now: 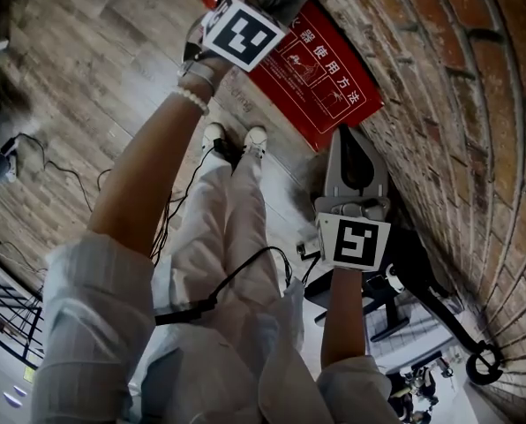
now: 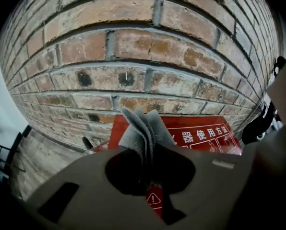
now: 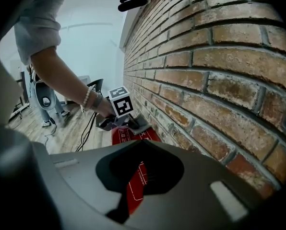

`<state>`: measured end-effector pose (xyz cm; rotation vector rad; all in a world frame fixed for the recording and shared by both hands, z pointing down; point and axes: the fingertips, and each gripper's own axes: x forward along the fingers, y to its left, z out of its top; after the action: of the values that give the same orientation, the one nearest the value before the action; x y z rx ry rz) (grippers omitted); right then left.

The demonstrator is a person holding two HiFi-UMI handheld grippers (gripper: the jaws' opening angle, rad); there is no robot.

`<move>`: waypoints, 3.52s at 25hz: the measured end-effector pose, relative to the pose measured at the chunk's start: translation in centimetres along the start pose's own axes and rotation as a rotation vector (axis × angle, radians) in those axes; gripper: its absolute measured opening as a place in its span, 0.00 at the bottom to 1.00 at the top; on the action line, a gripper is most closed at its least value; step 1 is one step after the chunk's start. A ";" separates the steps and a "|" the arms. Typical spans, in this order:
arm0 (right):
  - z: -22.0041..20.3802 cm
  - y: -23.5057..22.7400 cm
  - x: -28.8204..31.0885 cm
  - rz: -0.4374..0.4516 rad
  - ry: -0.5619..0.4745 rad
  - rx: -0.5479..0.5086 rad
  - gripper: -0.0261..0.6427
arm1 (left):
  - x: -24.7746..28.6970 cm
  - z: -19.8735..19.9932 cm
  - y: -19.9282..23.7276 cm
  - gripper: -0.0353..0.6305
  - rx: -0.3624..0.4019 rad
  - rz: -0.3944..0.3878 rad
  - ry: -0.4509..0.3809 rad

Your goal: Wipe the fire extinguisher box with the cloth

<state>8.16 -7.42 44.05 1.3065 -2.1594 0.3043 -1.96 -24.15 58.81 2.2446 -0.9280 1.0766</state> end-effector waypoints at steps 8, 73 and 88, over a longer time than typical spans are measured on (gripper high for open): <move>0.1 0.0 0.3 0.005 0.003 -0.003 0.05 | -0.3 -0.3 2.4 0.07 -0.004 0.041 0.010; -2.9 -4.2 -8.8 -0.103 -0.024 0.081 0.05 | -2.1 -10.1 -27.3 0.07 0.086 -0.372 0.119; -2.9 -3.4 -8.1 -0.077 -0.023 0.079 0.05 | -1.3 -10.6 -27.1 0.07 0.073 -0.372 0.126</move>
<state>14.96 -1.84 41.21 1.4398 -2.1297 0.3476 12.50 1.06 60.43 2.2582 -0.4023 1.0755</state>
